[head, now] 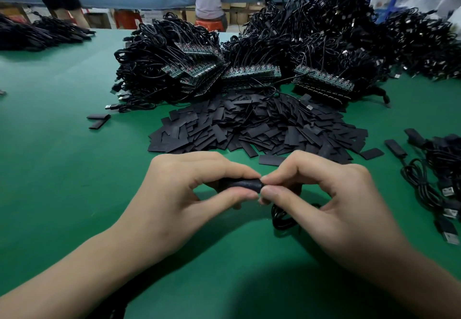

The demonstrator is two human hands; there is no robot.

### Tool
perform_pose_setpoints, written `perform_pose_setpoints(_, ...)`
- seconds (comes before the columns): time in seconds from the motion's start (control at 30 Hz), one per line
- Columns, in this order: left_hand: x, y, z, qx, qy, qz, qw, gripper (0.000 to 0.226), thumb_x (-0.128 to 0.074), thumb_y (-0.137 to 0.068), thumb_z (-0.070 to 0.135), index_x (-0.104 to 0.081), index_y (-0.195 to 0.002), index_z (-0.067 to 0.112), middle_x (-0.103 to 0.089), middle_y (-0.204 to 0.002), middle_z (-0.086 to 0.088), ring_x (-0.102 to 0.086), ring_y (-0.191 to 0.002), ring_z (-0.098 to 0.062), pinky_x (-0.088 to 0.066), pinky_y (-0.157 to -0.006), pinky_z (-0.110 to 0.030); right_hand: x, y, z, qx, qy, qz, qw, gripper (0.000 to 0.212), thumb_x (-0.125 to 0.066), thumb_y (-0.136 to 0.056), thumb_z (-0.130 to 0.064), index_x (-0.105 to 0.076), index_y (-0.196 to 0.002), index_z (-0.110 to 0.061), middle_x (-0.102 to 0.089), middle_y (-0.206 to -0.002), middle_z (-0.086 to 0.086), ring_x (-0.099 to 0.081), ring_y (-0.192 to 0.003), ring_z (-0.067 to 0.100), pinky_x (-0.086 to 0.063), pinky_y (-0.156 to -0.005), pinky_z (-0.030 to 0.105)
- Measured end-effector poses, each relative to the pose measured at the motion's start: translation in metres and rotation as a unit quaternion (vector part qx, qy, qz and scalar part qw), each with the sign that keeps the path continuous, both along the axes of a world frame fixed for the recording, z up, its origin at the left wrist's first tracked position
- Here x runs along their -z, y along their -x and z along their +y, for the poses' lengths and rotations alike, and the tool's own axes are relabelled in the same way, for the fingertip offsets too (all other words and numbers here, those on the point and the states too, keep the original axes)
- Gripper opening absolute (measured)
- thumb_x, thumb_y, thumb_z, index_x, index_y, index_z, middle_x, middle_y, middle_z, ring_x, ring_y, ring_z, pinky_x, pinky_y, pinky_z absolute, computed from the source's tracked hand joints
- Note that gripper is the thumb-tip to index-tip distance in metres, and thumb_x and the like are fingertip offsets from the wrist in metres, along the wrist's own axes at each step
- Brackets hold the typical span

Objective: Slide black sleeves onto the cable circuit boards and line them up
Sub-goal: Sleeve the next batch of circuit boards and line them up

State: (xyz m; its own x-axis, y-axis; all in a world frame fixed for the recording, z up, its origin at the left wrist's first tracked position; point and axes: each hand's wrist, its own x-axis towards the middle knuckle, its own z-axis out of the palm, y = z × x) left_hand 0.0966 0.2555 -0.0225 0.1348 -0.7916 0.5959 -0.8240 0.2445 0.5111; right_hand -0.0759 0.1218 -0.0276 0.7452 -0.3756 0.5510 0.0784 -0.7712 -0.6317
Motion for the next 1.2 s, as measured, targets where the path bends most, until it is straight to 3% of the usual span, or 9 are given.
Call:
perform_pose_setpoints(0.2, -0.003, -0.001, 0.001, -0.017, 0.017, 0.022, 0.999, 0.018, -0.075, -0.085, 0.029, -0.079, -0.099, 0.018, -0.074, -0.083, 0.012, -0.071, -0.072, -0.003, -0.053, -0.072, -0.016, -0.002, 0.004, -0.001, 0.039, -0.002, -0.003, 0.999, 0.01, -0.076, -0.086, -0.025, -0.072, -0.095, -0.028, -0.074, -0.081, -0.019, -0.072, -0.082, 0.0, -0.052, -0.073, 0.019)
perform_pose_setpoints(0.37, -0.003, -0.001, 0.001, -0.016, 0.018, 0.016, 1.0, 0.017, -0.075, -0.086, 0.028, -0.079, -0.099, 0.018, -0.074, -0.082, 0.01, -0.071, -0.074, -0.004, -0.054, -0.073, -0.019, -0.003, 0.003, 0.003, 0.048, 0.002, -0.004, 0.999, 0.003, -0.076, -0.088, -0.024, -0.075, -0.09, -0.027, -0.074, -0.079, -0.019, -0.072, -0.079, 0.0, -0.054, -0.071, 0.024)
perform_pose_setpoints(0.5, -0.001, 0.0, 0.0, -0.006, 0.011, 0.013, 1.0, 0.016, -0.076, -0.087, 0.027, -0.079, -0.099, 0.018, -0.072, -0.081, 0.013, -0.07, -0.074, -0.004, -0.053, -0.072, -0.018, -0.001, 0.002, 0.006, 0.053, -0.004, 0.01, 0.999, 0.002, -0.074, -0.088, -0.029, -0.075, -0.089, -0.031, -0.074, -0.08, -0.023, -0.072, -0.08, 0.004, -0.056, -0.072, 0.036)
perform_pose_setpoints(0.6, -0.001, -0.001, 0.0, -0.011, 0.015, 0.009, 1.0, 0.015, -0.077, -0.086, 0.026, -0.079, -0.099, 0.019, -0.073, -0.083, 0.012, -0.069, -0.077, -0.005, -0.053, -0.073, -0.02, -0.001, 0.0, 0.008, 0.051, -0.016, 0.009, 0.999, 0.003, -0.075, -0.088, -0.029, -0.076, -0.09, -0.029, -0.074, -0.081, -0.023, -0.073, -0.081, 0.003, -0.057, -0.073, 0.033)
perform_pose_setpoints(0.73, -0.001, -0.003, -0.001, -0.057, 0.051, 0.019, 0.997, 0.027, -0.081, -0.081, 0.03, -0.078, -0.105, 0.018, -0.073, -0.092, 0.01, -0.07, -0.084, -0.007, -0.054, -0.08, -0.021, 0.001, -0.001, 0.008, 0.036, -0.098, 0.001, 0.995, 0.009, -0.075, -0.087, -0.024, -0.077, -0.094, -0.029, -0.077, -0.083, -0.019, -0.074, -0.085, 0.002, -0.057, -0.077, 0.024)
perform_pose_setpoints(0.83, -0.001, -0.002, -0.001, -0.087, 0.075, 0.071, 0.991, 0.041, -0.084, -0.076, 0.034, -0.073, -0.111, 0.018, -0.076, -0.093, 0.008, -0.073, -0.084, -0.012, -0.058, -0.083, -0.029, 0.001, -0.002, 0.009, 0.004, -0.19, 0.021, 0.982, 0.012, -0.075, -0.088, -0.024, -0.076, -0.097, -0.032, -0.079, -0.086, -0.015, -0.075, -0.086, 0.006, -0.058, -0.078, 0.021)
perform_pose_setpoints(1.0, 0.002, 0.004, -0.003, -0.121, 0.092, 0.118, 0.981, 0.045, -0.086, -0.071, 0.04, -0.072, -0.108, 0.019, -0.076, -0.09, 0.008, -0.074, -0.082, -0.012, -0.06, -0.083, -0.031, -0.002, -0.006, 0.011, -0.052, -0.382, 0.006, 0.923, 0.02, -0.072, -0.078, -0.027, -0.076, -0.098, -0.026, -0.08, -0.087, 0.005, -0.077, -0.076, 0.017, -0.059, -0.071, 0.021)
perform_pose_setpoints(1.2, 0.002, 0.005, -0.004, -0.125, 0.089, 0.117, 0.981, 0.048, -0.085, -0.072, 0.038, -0.074, -0.113, 0.017, -0.077, -0.092, 0.009, -0.075, -0.084, -0.008, -0.06, -0.084, -0.031, -0.002, -0.007, 0.013, -0.042, -0.414, 0.009, 0.909, 0.03, -0.071, -0.073, -0.029, -0.069, -0.099, -0.014, -0.08, -0.087, 0.007, -0.077, -0.071, 0.019, -0.058, -0.066, 0.021)
